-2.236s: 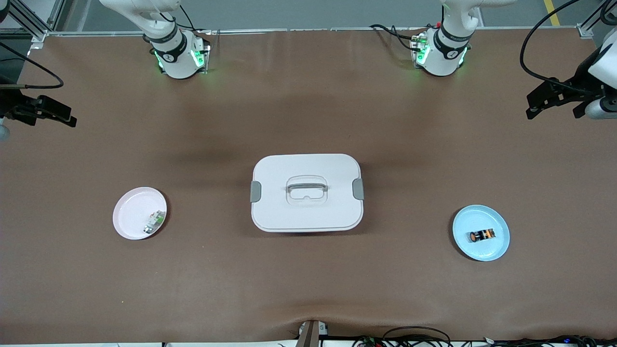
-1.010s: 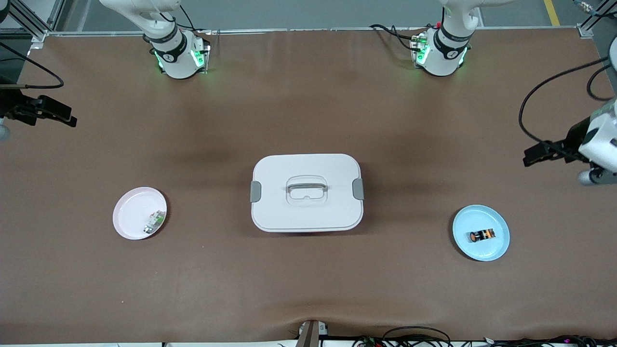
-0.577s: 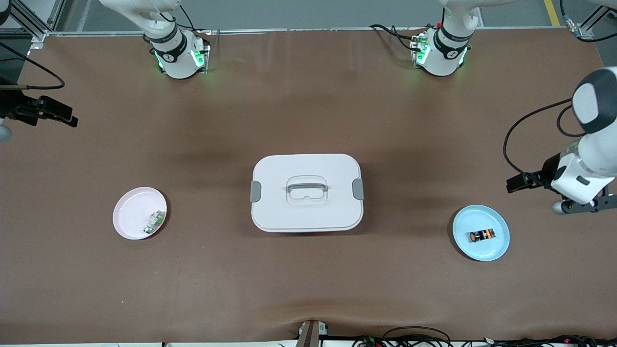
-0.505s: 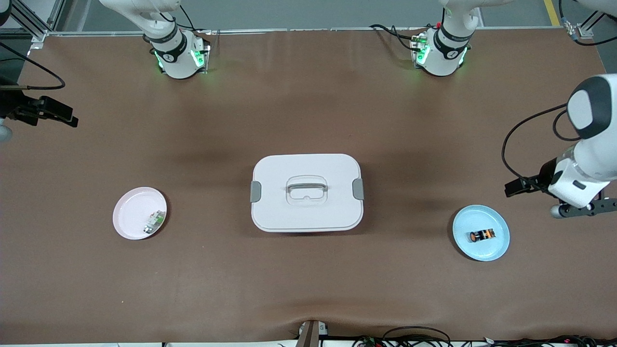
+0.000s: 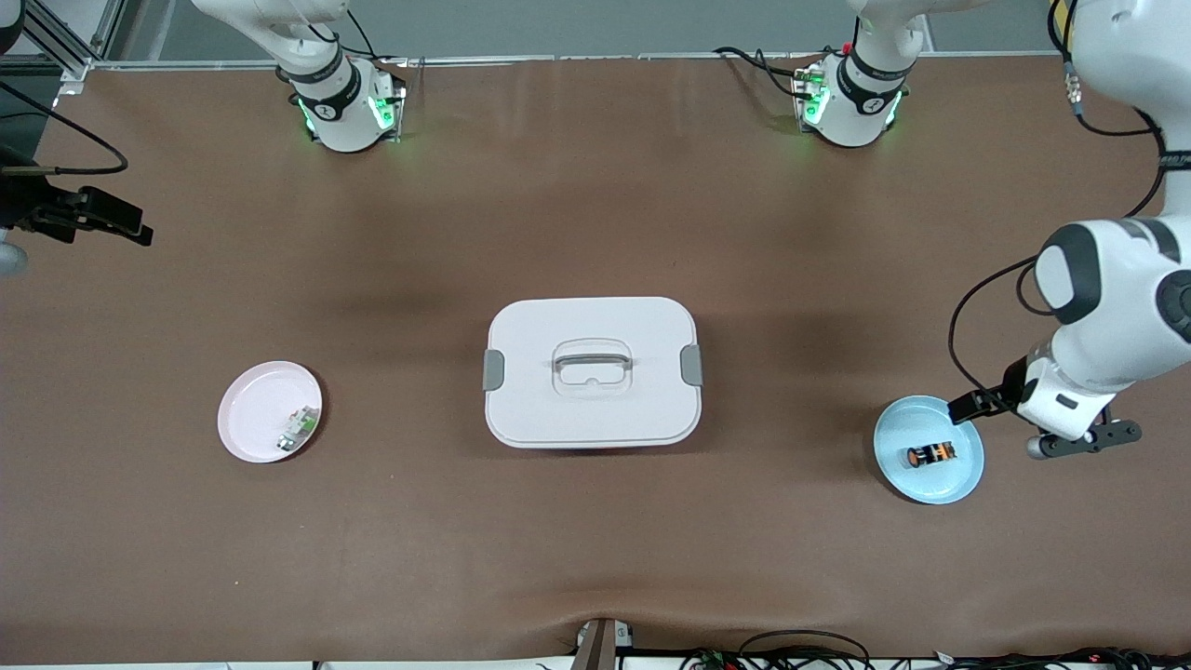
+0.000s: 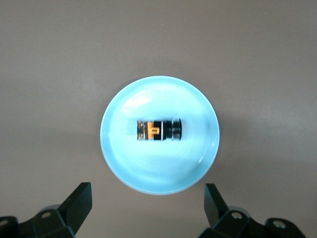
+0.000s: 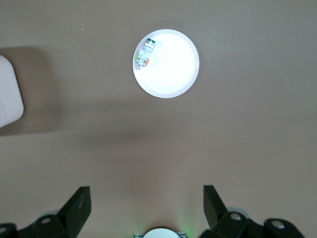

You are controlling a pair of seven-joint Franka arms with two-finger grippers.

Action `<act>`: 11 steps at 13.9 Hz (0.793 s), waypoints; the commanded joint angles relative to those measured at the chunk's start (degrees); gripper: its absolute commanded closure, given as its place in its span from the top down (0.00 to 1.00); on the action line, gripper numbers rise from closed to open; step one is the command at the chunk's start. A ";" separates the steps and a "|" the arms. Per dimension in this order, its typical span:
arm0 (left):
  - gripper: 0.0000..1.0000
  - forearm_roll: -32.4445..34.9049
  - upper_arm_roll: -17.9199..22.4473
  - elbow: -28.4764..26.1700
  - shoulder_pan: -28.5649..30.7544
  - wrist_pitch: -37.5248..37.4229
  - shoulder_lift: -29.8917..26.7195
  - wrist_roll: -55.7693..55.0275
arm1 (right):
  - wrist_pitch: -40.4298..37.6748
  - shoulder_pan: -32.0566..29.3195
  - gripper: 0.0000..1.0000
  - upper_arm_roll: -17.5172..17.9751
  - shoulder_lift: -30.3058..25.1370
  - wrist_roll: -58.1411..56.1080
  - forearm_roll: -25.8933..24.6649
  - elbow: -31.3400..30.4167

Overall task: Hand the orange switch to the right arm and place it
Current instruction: 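Lower the left gripper and close it on the orange switch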

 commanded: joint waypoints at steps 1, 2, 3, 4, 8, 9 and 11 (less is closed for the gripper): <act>1.00 1.18 -0.20 0.25 0.75 4.74 3.33 -1.21 | -0.16 -1.17 1.00 1.02 -0.39 0.41 0.07 -0.18; 1.00 1.09 -0.20 0.34 1.11 5.63 4.48 -1.91 | -0.24 -1.17 1.00 1.02 -0.39 0.41 0.07 -0.09; 1.00 1.00 -0.20 0.34 1.11 6.77 5.62 -2.26 | -0.25 -1.17 1.00 1.02 -0.39 0.41 0.07 -0.09; 1.00 1.00 -0.20 0.43 1.11 7.82 6.50 -2.26 | -0.25 -1.17 1.00 1.02 -0.48 0.41 0.07 -0.09; 1.00 1.00 -0.29 0.43 1.46 14.32 10.54 -2.35 | -0.25 -1.17 1.00 1.11 -0.57 0.41 0.07 -0.09; 1.00 0.92 -0.29 0.51 1.55 14.60 10.73 -2.44 | -0.33 -1.17 1.00 1.02 -0.57 0.41 0.07 -0.09; 1.00 0.65 -0.29 0.78 1.55 14.69 10.99 -2.44 | -0.33 -1.17 1.00 1.02 -0.66 0.41 0.07 0.00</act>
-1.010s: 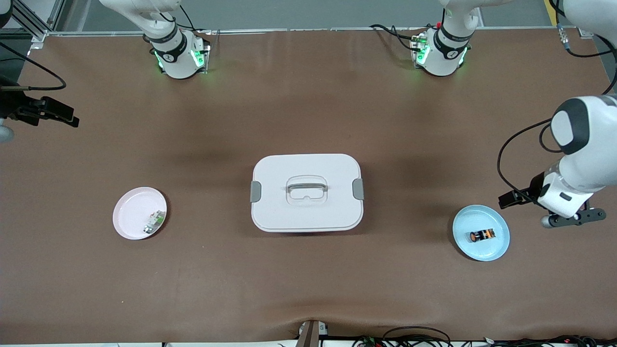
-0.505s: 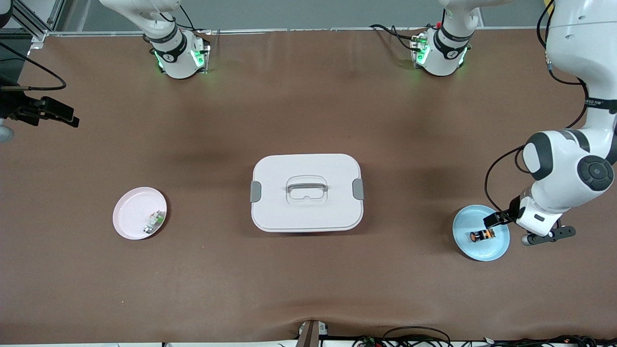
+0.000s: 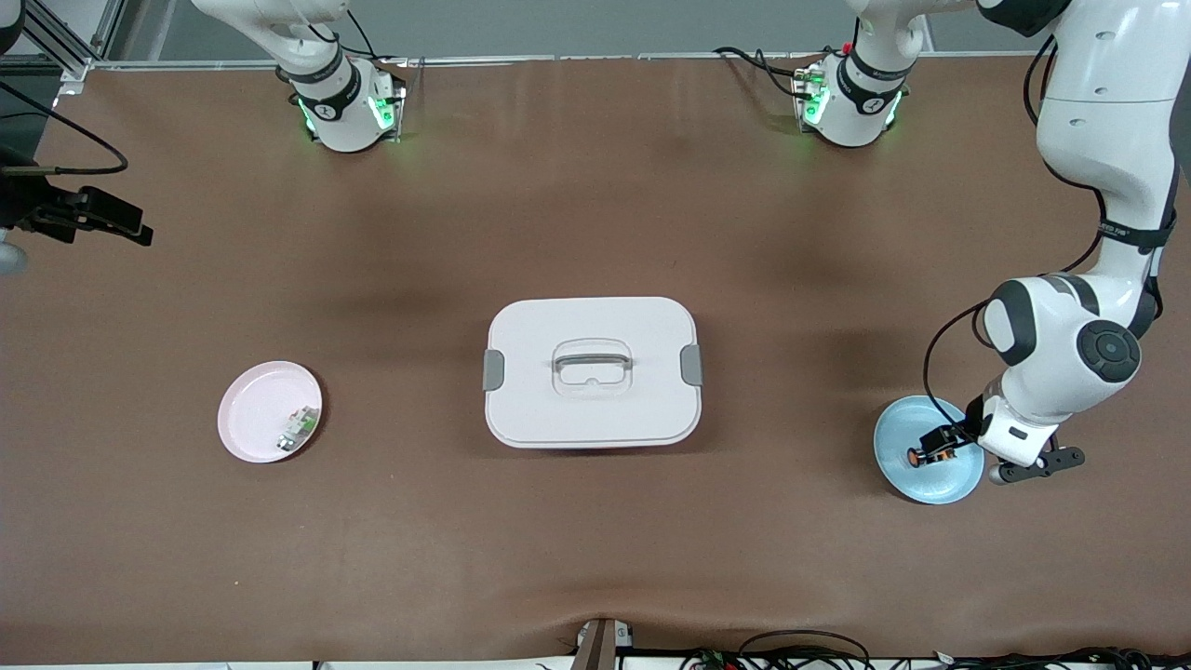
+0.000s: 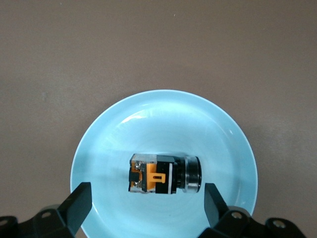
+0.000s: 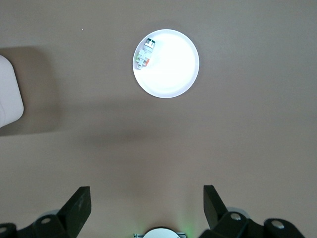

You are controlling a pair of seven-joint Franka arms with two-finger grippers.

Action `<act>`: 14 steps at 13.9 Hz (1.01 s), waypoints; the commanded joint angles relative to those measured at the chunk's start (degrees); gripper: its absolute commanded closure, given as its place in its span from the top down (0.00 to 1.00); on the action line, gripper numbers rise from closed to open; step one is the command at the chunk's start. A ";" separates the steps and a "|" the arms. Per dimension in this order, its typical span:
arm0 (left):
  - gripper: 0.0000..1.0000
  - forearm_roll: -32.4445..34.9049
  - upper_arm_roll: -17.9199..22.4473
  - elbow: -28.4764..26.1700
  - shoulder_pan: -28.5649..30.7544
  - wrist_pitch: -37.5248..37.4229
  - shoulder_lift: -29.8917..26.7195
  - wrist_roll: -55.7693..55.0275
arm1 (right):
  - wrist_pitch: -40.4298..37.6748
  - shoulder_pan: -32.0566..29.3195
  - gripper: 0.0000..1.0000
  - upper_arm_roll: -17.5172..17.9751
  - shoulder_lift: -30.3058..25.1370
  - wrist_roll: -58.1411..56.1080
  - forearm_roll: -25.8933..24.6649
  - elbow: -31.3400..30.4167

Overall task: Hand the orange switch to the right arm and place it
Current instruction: 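Lower the left gripper and close it on the orange switch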

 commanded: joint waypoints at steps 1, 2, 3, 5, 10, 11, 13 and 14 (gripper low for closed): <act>1.00 0.65 -0.31 0.72 0.20 0.44 0.24 -1.21 | -0.42 -1.17 1.00 1.01 -0.65 0.41 0.07 0.00; 1.00 0.65 -0.31 0.89 0.11 0.53 0.41 -1.21 | -0.60 -1.17 1.00 1.01 -0.65 0.41 0.07 0.09; 1.00 0.48 -0.39 1.24 0.11 0.53 0.93 -1.13 | -0.68 -1.17 1.00 1.01 -0.65 0.41 0.07 0.09; 1.00 0.13 -0.57 1.60 -0.15 0.88 1.55 -1.21 | -0.69 -1.17 1.00 1.01 -0.65 0.41 0.07 0.09; 1.00 0.30 -0.57 3.00 -0.51 1.76 3.92 -0.95 | -0.69 -1.17 1.00 1.01 -0.65 0.41 0.07 0.09; 1.00 0.30 -0.57 3.09 -0.51 1.76 3.93 -0.69 | -0.69 -1.17 1.00 1.01 -0.65 0.41 0.07 0.09; 1.00 0.30 -0.57 3.27 -0.51 1.76 4.45 -0.51 | -0.69 -1.17 1.00 1.01 -0.65 0.41 0.07 0.09; 1.00 0.13 -0.57 3.36 -0.42 1.85 4.80 -0.86 | -0.69 -1.17 1.00 1.01 -0.65 0.41 0.07 0.00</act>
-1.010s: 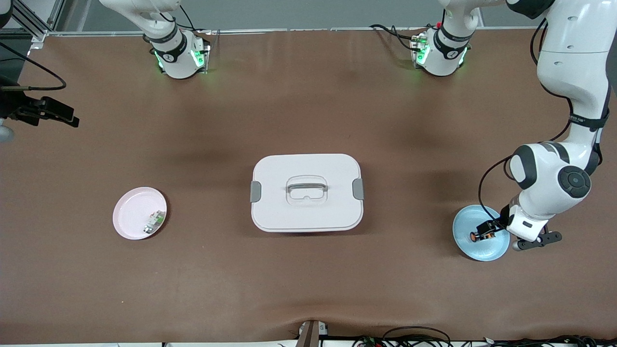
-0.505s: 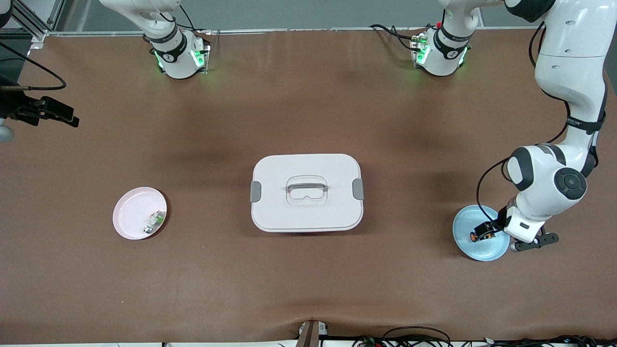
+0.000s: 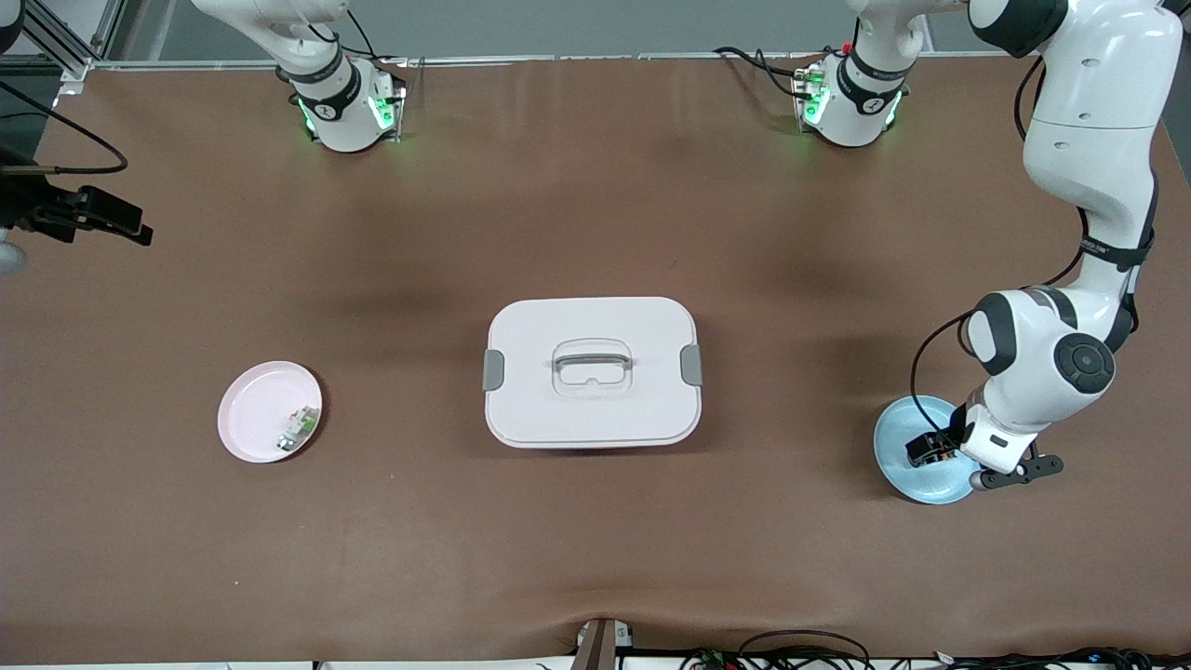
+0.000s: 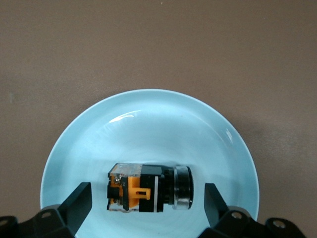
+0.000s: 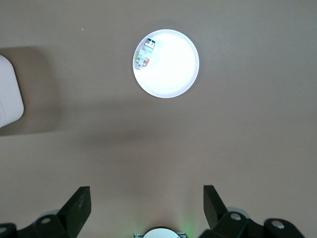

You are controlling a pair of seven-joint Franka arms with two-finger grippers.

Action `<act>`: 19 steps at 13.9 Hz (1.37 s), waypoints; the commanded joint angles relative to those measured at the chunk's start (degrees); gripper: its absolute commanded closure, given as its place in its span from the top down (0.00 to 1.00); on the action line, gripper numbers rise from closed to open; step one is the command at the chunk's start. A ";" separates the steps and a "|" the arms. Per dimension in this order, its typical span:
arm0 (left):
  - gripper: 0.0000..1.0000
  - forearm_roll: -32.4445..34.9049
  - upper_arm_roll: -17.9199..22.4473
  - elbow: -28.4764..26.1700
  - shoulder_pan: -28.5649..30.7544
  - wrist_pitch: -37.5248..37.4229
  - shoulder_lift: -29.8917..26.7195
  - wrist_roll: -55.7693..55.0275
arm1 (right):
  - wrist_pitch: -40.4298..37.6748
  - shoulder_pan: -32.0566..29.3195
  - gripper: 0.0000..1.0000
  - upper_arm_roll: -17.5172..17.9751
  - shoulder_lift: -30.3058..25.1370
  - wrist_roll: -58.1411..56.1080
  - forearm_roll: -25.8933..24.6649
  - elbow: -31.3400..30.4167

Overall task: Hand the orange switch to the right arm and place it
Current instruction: 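Lower the left gripper and close it on the orange switch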

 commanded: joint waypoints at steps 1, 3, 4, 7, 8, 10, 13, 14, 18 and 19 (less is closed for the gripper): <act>1.00 0.13 -0.03 1.54 -0.03 0.58 1.66 -0.76 | -0.65 -1.17 1.00 1.01 -0.53 0.41 0.07 -0.02; 1.00 0.13 -0.03 1.72 -0.03 0.67 2.10 -0.76 | -0.57 -1.17 1.00 1.01 -0.53 0.41 0.07 -0.02; 0.92 0.13 -0.03 1.72 -0.03 0.67 2.19 -0.76 | -0.57 -1.17 1.00 1.01 -0.44 0.41 0.07 -0.02; 0.68 0.13 -0.03 1.63 -0.03 0.59 2.20 -0.76 | -0.57 -1.17 1.00 1.01 -0.44 0.41 0.07 -0.10; 0.49 0.13 -0.03 1.46 -0.03 0.58 2.11 -0.85 | -0.57 -1.17 1.00 1.01 -0.35 0.41 0.07 -0.10; 0.11 0.13 -0.03 1.37 -0.03 0.50 1.67 -0.94 | -0.57 -1.17 1.00 1.01 -0.35 0.41 0.07 -0.10; 0.00 0.13 -0.38 0.76 0.32 -2.39 -1.13 -0.94 | -0.65 -1.08 1.00 1.01 -0.35 0.41 0.07 -0.11; 0.00 0.13 -0.47 0.58 0.23 -4.49 -3.15 -0.94 | -0.65 -0.99 1.00 1.10 -0.44 0.41 0.07 -0.10; 0.00 0.04 -3.10 0.40 0.32 -14.07 -9.57 -4.69 | -1.53 -0.64 1.00 1.19 -0.53 0.93 0.07 -0.10; 0.00 0.04 -4.50 0.58 0.23 -16.70 -11.24 -7.50 | -2.23 -0.55 1.00 1.36 -0.53 2.77 0.07 -0.02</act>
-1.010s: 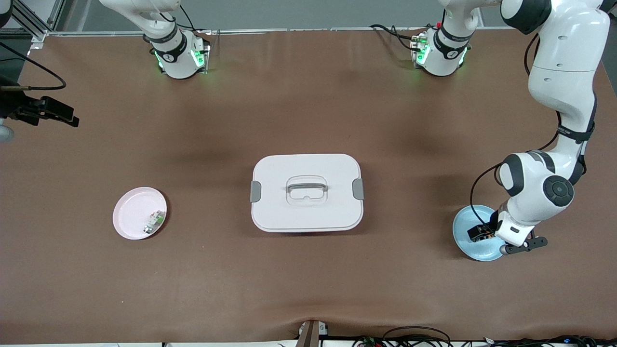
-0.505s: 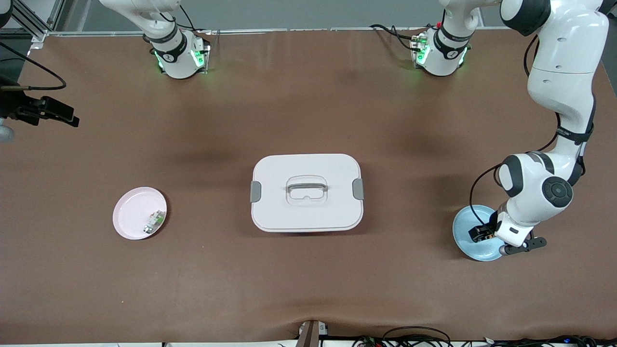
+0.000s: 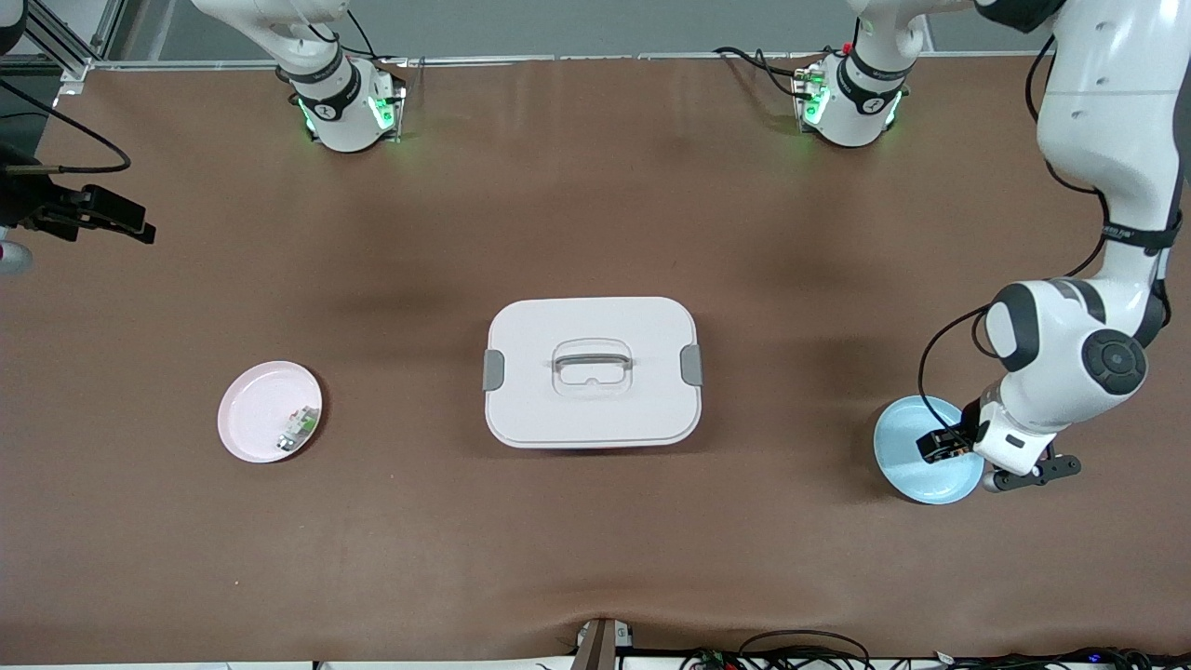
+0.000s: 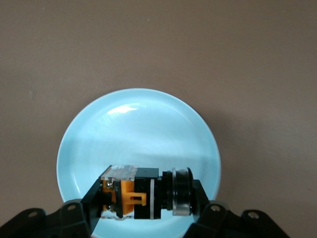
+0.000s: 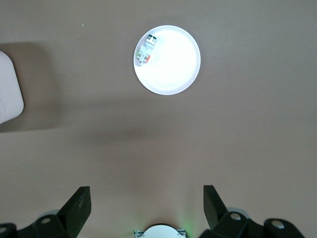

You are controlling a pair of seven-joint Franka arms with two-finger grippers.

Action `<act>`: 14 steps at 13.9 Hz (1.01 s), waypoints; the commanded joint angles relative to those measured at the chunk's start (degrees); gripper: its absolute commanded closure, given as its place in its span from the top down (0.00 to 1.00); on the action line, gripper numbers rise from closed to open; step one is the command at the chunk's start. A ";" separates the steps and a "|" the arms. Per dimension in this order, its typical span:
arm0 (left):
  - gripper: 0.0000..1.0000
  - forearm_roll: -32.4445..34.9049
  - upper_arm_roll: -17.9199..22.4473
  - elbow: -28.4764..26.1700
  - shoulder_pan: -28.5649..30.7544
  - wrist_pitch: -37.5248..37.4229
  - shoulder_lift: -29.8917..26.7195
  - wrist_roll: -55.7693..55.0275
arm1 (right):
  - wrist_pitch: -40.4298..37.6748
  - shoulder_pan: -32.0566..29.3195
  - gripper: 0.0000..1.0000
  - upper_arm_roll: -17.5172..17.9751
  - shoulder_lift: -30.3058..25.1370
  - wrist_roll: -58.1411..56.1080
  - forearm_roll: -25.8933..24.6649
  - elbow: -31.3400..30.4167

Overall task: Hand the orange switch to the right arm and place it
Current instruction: 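Lift the switch with the left gripper while the right gripper reaches over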

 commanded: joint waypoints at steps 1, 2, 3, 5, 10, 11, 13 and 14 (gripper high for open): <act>0.00 0.10 -3.51 -1.16 0.17 -6.87 -6.04 -7.14 | -2.06 -0.29 1.00 1.26 -0.62 5.09 0.33 -0.06; 0.00 0.10 -4.65 -0.81 0.17 -9.07 -7.45 -9.69 | -3.29 0.84 1.00 1.52 -0.79 7.99 1.03 0.02; 0.00 0.10 -6.06 -0.72 0.17 -11.27 -8.68 -11.55 | -4.43 1.98 1.00 1.52 -1.14 11.58 2.25 0.02; 0.00 0.10 -8.87 -0.72 0.17 -14.62 -10.62 -15.67 | -6.90 3.74 1.00 1.70 -1.75 18.62 5.50 0.02; 0.00 -3.67 -17.39 2.25 0.09 -20.77 -12.12 -29.91 | -9.72 12.26 1.00 1.70 -3.43 21.20 6.22 -0.15; 0.00 -4.81 -18.80 3.48 0.00 -22.18 -11.95 -31.85 | -9.72 13.41 1.00 1.70 -3.43 23.38 7.52 -0.59; 0.00 -8.76 -21.00 5.86 -0.26 -24.55 -11.77 -36.59 | -9.19 15.34 1.00 1.70 -3.69 29.61 11.91 -0.77; 0.00 -10.78 -22.06 7.09 -0.44 -25.43 -11.68 -39.05 | -8.67 16.83 1.00 1.78 -3.78 31.46 12.28 -0.77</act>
